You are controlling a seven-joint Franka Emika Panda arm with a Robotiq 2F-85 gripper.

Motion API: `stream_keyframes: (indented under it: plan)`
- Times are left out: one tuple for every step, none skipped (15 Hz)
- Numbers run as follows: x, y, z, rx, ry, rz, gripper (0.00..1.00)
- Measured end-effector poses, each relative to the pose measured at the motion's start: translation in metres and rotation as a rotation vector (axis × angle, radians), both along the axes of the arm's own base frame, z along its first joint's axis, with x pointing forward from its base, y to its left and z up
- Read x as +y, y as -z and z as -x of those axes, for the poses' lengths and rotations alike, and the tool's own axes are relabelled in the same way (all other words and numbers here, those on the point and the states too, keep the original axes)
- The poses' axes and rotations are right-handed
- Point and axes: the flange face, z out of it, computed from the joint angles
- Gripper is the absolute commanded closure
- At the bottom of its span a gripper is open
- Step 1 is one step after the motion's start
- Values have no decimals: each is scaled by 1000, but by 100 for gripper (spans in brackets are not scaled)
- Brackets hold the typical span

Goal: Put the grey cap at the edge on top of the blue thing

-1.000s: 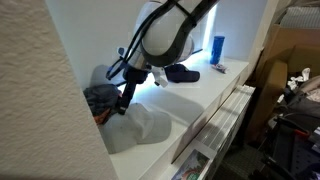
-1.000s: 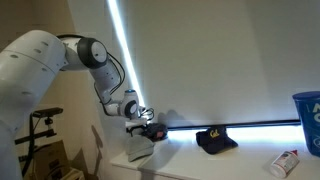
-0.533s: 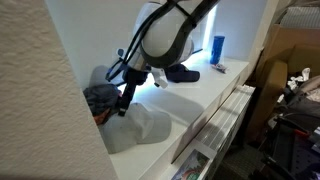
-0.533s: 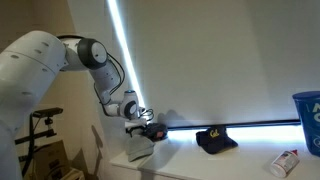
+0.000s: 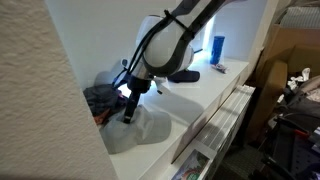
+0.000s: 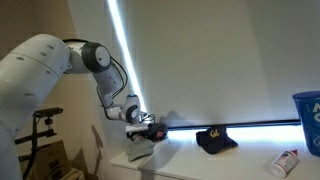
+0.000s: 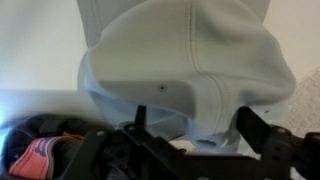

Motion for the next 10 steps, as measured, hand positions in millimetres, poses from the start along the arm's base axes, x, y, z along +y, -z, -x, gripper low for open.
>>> stream_keyframes:
  plan:
    - [0, -1, 0, -3, 1, -1, 47]
    - [0, -3, -1, -8, 2, -1, 53]
    - [0, -5, -2, -14, 5, -3, 60]
    - [0, -8, -3, -22, 9, -5, 67]
    - [-1, -10, -5, -31, 13, -6, 74]
    - [-2, -12, -6, -41, 17, -6, 83]
    - [-3, -14, -8, -54, 22, -4, 88]
    - [-6, -18, -11, -74, 24, 3, 96]
    - [-8, -24, -13, -96, 27, 14, 98]
    - [-10, -30, -15, -120, 30, 27, 100]
